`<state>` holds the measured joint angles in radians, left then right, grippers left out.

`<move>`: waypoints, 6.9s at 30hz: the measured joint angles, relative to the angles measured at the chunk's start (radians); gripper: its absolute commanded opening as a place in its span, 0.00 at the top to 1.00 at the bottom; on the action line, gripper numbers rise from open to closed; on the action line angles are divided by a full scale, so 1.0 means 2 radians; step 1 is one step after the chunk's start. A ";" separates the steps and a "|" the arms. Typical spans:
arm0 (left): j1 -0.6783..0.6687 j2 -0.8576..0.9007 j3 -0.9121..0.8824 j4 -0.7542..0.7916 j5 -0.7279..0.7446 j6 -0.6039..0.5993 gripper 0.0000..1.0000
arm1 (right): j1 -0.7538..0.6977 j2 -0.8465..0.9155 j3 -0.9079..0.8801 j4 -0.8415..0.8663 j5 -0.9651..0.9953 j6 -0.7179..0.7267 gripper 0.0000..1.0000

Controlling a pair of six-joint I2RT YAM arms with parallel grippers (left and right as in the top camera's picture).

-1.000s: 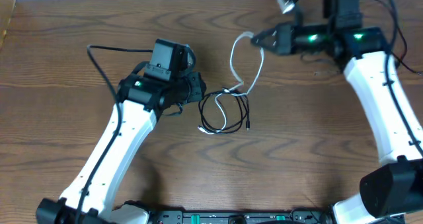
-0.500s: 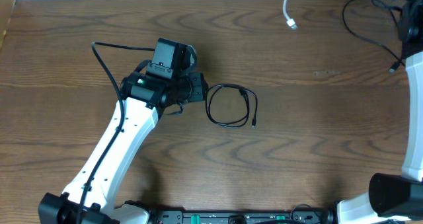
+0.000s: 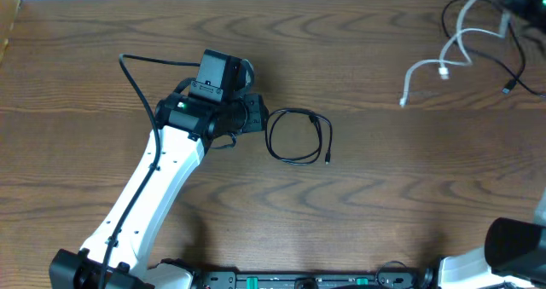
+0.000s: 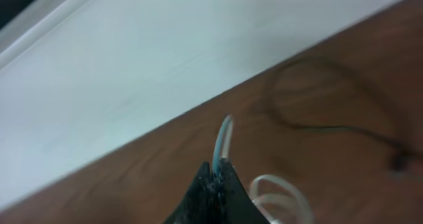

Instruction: Untangle cables

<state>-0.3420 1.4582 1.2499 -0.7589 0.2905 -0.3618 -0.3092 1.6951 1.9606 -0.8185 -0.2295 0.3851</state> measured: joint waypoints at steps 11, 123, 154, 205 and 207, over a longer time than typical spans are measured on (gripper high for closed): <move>0.000 0.000 0.000 0.000 0.000 0.000 0.58 | -0.125 0.006 0.000 0.143 0.191 -0.043 0.99; 0.097 0.000 0.000 -0.023 -0.029 0.000 0.58 | -0.076 0.090 0.181 -0.085 0.192 -0.096 0.99; 0.097 0.000 0.000 -0.023 -0.030 0.000 0.03 | -0.075 0.211 0.179 -0.296 0.011 -0.089 0.12; 0.098 0.001 0.000 -0.023 -0.030 0.000 0.01 | 0.157 -0.680 -0.778 0.404 0.011 -0.194 0.01; 0.098 0.000 0.000 -0.022 -0.030 0.000 0.01 | 0.157 -0.717 -0.826 0.430 0.018 -0.191 0.01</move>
<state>-0.1463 1.4586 1.2495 -0.8036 0.2298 -0.3614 0.0044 0.2607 0.3084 0.0410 -0.1936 0.0040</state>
